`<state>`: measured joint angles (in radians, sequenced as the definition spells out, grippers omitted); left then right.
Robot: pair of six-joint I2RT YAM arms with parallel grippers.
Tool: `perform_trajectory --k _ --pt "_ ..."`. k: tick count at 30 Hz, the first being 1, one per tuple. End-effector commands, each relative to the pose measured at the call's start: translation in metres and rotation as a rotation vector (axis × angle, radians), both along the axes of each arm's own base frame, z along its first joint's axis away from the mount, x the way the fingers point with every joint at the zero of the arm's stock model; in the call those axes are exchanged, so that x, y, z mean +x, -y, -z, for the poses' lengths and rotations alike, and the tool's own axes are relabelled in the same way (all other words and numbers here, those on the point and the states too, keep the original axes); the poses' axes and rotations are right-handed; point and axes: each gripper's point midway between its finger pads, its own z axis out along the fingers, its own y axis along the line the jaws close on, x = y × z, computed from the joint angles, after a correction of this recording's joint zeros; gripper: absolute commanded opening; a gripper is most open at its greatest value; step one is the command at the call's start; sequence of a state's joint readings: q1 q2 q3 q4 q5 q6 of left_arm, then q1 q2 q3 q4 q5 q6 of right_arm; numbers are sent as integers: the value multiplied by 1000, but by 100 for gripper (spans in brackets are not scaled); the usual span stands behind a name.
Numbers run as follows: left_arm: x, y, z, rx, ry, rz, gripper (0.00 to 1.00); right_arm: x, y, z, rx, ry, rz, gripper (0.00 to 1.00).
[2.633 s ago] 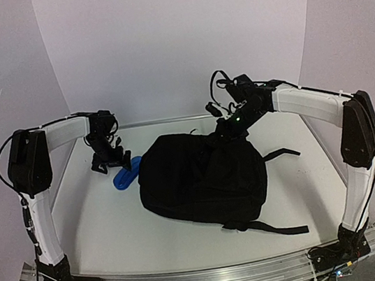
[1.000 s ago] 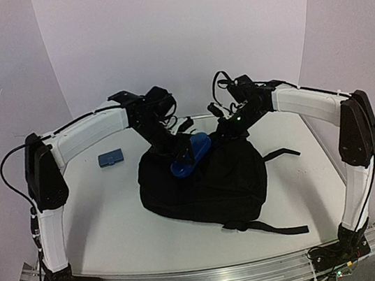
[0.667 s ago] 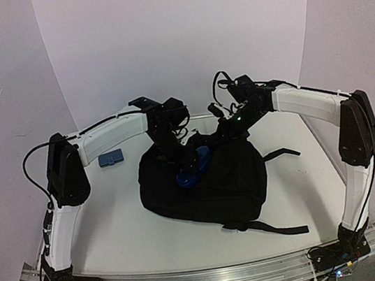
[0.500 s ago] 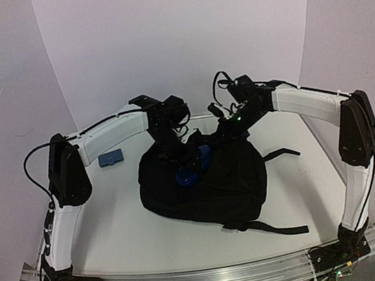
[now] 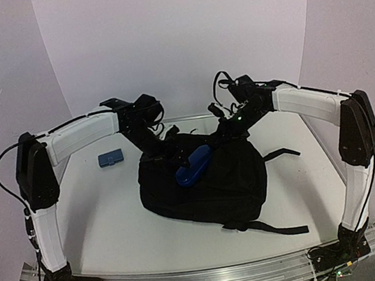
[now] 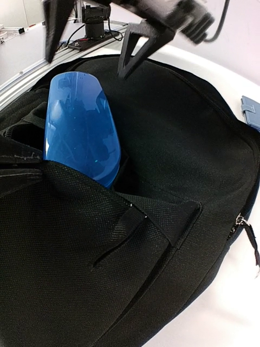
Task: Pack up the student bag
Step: Place the personal item in the student bag.
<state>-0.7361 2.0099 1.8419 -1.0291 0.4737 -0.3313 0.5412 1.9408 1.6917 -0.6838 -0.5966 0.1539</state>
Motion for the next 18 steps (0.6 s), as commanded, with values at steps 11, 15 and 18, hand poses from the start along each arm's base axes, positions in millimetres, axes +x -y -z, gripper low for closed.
perform_trajectory --k 11,15,18 --pt "21 25 -3 -339 -128 -99 80 -10 4 -7 17 19 -33 0" --pt "31 30 5 -374 -168 -112 80 -11 10 4 -24 27 -30 0" --pt "30 37 6 -406 -199 -90 78 -10 17 20 -76 23 -17 0"
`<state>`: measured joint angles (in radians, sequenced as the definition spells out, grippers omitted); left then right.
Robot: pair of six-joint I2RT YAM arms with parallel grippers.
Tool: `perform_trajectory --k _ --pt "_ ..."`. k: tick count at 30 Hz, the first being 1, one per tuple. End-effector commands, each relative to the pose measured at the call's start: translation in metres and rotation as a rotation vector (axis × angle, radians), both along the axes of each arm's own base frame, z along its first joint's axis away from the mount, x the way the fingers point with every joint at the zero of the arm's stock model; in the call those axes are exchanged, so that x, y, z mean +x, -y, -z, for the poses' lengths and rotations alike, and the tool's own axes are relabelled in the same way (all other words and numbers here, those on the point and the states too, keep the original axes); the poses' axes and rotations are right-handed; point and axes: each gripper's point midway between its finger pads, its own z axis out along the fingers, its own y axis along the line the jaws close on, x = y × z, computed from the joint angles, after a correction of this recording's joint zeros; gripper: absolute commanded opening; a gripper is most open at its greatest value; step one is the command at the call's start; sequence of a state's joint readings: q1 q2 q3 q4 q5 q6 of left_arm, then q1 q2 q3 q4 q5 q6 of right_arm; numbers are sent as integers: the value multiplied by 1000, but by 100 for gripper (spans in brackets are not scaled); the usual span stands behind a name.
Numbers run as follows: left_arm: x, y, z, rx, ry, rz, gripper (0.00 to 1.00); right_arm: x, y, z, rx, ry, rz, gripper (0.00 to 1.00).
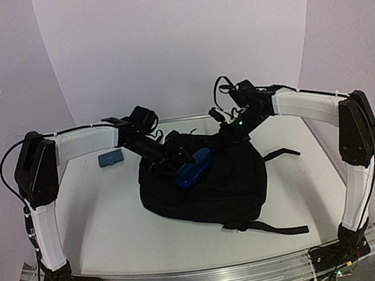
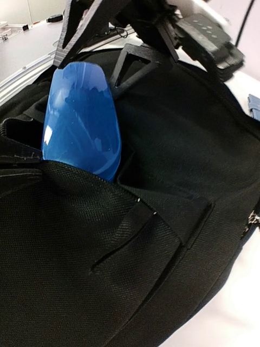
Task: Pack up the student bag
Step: Place the personal item in the student bag.
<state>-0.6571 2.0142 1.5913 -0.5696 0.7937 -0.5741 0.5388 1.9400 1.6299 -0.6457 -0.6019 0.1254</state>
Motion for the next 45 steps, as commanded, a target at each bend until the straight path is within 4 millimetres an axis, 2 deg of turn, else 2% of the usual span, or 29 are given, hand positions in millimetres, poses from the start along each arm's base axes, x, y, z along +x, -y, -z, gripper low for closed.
perform_trajectory --k 1,6,11,16,23,25,29,33,36,45 --pt "12 15 -12 -101 -1 13 77 -5 15 6 -76 25 5 0" --pt "6 22 -18 -170 -34 47 67 -4 21 23 -124 17 15 0" --pt "2 24 -21 -202 -63 63 58 -2 20 23 -123 17 15 0" --pt "2 28 -22 -231 -102 73 50 -2 16 15 -99 20 9 0" --pt "4 29 -7 -195 -150 58 54 -4 6 -8 -27 26 -7 0" --pt "4 29 -2 -184 -163 54 53 -5 5 -14 -12 29 -12 0" --pt "3 30 0 -194 -179 55 43 -6 3 -21 9 31 -17 0" --pt "5 33 -8 -225 -169 58 26 -8 1 -25 23 24 -19 0" --pt "8 33 -11 -227 -147 43 20 -10 -2 -30 49 8 -20 0" --pt "32 36 -8 -178 -29 -24 21 -26 -20 -49 196 -103 -81 0"
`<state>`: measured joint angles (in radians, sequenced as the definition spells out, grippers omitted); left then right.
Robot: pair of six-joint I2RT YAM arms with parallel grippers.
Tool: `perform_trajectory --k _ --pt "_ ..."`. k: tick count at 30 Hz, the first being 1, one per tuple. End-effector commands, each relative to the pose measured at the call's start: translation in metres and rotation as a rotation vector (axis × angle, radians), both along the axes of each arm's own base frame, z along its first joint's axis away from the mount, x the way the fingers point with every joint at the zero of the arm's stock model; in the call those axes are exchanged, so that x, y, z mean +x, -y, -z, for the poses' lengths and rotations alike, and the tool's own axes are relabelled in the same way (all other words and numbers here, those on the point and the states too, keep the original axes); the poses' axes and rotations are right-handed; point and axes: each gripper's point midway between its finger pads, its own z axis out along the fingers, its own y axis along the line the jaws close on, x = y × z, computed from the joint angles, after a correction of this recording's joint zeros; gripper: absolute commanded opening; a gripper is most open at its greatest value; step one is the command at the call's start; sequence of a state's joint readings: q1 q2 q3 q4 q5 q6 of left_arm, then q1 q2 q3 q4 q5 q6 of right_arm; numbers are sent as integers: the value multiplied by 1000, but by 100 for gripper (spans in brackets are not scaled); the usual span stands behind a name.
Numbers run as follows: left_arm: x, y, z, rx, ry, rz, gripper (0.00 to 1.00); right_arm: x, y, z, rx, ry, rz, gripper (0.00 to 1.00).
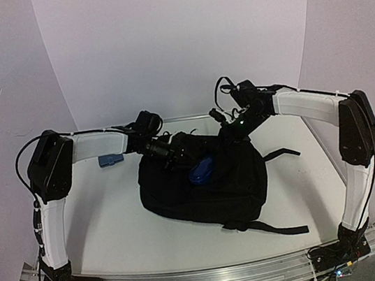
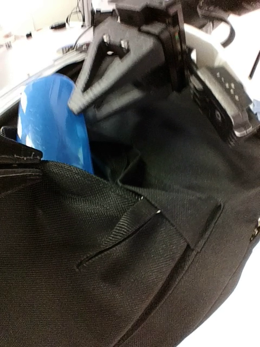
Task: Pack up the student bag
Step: Place the personal item in the student bag.
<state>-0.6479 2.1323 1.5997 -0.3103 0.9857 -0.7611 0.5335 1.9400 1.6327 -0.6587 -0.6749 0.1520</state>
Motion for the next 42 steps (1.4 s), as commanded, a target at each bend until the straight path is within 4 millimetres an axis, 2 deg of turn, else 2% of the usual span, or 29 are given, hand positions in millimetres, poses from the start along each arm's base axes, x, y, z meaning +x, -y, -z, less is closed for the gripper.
perform_trajectory --k 1,3,7,11,16,20,24,28,34,38,42 --pt "21 6 -12 10 106 -49 21 -19 -14 -43 148 -49 -66 0" --pt "21 5 -9 24 107 -42 30 -17 -12 -40 138 -50 -57 0" --pt "14 -6 -13 45 121 -39 62 -14 -6 -31 106 -43 -39 0" --pt "0 -17 -16 61 101 -19 71 -15 -3 -25 86 -37 -40 0" --pt "-16 -15 -15 0 30 28 69 -13 1 -14 54 -35 -34 0" --pt "-22 -5 -16 -36 -3 71 68 -16 0 -16 65 -39 -43 0" --pt "-22 6 -11 -48 -19 97 59 -22 -3 -22 98 -52 -66 0" --pt "-16 12 -15 -69 3 93 46 -28 -5 -26 130 -74 -85 0" --pt "6 21 -13 -65 67 30 34 -34 -12 -33 181 -113 -107 0" --pt "15 31 -14 -71 108 -2 33 -34 -16 -36 208 -135 -117 0" --pt "12 38 0 -31 122 -4 36 -35 -20 -40 237 -152 -133 0"
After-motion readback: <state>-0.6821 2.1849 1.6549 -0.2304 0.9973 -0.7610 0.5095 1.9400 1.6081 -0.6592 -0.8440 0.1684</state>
